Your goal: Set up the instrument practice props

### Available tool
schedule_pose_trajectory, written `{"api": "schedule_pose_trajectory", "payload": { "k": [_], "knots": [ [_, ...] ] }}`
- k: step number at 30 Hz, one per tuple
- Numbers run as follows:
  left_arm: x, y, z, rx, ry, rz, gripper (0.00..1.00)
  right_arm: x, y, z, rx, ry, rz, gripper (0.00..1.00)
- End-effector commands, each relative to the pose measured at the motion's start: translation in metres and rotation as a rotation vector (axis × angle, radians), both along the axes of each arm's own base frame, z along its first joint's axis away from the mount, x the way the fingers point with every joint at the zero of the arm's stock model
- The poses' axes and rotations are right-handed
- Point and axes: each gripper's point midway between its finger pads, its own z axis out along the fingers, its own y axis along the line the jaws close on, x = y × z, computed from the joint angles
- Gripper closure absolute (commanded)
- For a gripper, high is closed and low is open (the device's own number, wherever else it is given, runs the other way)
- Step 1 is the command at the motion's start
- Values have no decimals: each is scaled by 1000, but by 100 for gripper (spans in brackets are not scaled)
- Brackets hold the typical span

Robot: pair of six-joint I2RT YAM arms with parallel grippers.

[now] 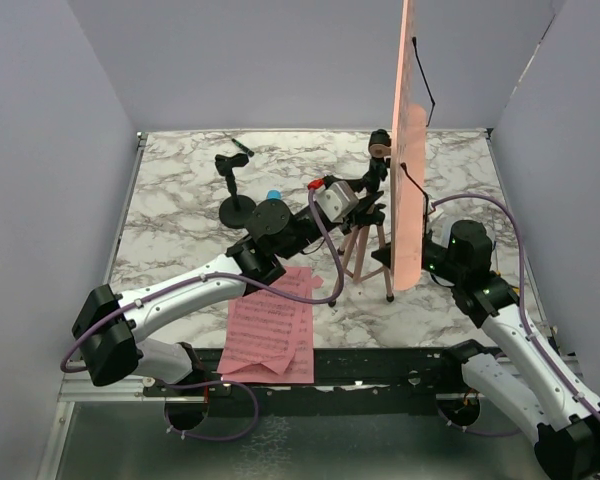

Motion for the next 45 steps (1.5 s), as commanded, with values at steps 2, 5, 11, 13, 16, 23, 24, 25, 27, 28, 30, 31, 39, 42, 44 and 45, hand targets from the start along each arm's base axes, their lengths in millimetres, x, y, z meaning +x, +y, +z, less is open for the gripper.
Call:
{"api": "schedule_pose_trajectory", "payload": {
  "k": [2,5,11,13,16,23,24,25,27,28,30,31,39,42,44,45],
  "knots": [
    [19,20,-120,344,159,97,100,4,-29,-15,52,198,-252,100],
    [17,22,-128,354,172,96,100,0,-31,-20,48,230,-259,100],
    [11,18,-139,369,189,63,100,-10,-31,-32,59,314,-275,100],
    [10,15,-141,373,193,53,100,-13,-29,-36,68,335,-272,100],
    [8,11,-144,376,201,35,100,-14,-29,-42,76,348,-275,100],
    [-7,-6,-144,374,199,-74,100,-10,-16,-35,108,250,-174,77],
    [-10,-8,-143,370,198,-93,100,-8,-15,-34,111,234,-167,76],
    [-13,-11,-142,367,196,-112,100,-6,-14,-34,112,225,-161,74],
    [-18,-15,-140,363,193,-140,100,-4,-11,-32,119,210,-146,70],
    [-20,-17,-139,360,191,-150,100,-3,-9,-32,122,208,-137,67],
    [-22,-18,-137,356,191,-158,100,-2,-7,-30,130,198,-121,61],
    [-22,-18,-137,355,190,-157,100,-1,-6,-29,133,195,-117,58],
    [-26,-19,-139,356,191,-173,100,-2,-5,-17,144,141,-95,28],
    [-26,-20,-139,358,187,-179,100,-4,-5,-11,157,120,-98,17],
    [-27,-20,-137,357,179,-186,100,-6,-6,-8,161,107,-100,13],
    [-28,-21,-136,359,174,-193,100,-7,-6,-7,163,103,-99,11]
  ]
}}
